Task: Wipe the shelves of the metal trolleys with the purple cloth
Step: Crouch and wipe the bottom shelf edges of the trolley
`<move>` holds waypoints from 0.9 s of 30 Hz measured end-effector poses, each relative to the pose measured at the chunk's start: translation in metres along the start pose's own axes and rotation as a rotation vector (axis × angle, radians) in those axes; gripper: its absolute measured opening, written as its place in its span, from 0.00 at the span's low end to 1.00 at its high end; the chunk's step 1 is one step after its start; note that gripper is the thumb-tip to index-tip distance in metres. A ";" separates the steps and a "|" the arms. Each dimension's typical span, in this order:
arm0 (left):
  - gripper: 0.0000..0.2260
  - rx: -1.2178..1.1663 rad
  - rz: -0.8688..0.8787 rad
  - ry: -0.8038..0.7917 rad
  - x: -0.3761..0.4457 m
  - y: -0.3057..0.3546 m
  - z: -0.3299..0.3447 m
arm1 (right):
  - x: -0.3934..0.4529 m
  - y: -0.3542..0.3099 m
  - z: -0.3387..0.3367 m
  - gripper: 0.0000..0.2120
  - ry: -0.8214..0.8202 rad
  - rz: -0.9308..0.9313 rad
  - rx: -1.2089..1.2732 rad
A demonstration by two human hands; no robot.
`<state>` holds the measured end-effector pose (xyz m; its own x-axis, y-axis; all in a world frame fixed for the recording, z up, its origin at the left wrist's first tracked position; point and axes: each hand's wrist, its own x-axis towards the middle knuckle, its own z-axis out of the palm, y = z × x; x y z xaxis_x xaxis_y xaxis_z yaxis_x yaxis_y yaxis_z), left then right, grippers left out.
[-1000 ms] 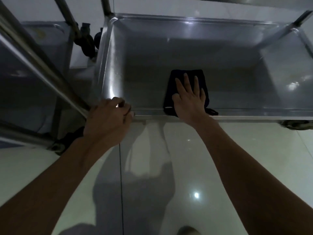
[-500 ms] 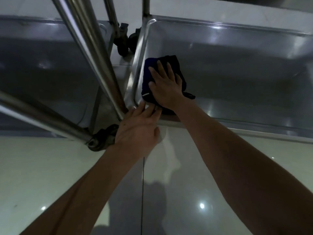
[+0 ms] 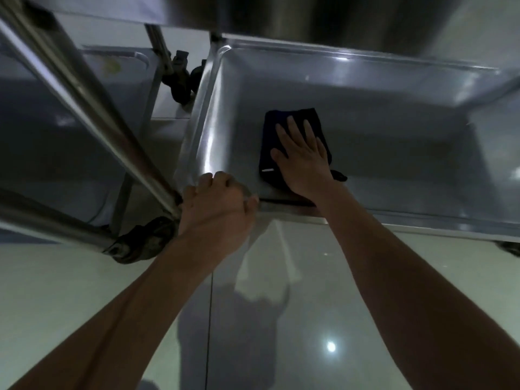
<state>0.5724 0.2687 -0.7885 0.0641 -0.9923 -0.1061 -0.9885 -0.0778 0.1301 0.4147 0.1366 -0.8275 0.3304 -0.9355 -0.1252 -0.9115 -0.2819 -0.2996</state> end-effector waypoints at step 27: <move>0.16 -0.020 0.311 -0.087 0.039 0.125 0.038 | -0.084 0.192 -0.045 0.27 0.149 0.401 0.001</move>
<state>0.4464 0.2236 -0.8137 -0.2536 -0.9569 -0.1419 -0.9558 0.2253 0.1887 0.2013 0.1513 -0.8319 -0.0890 -0.9916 -0.0943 -0.9604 0.1105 -0.2556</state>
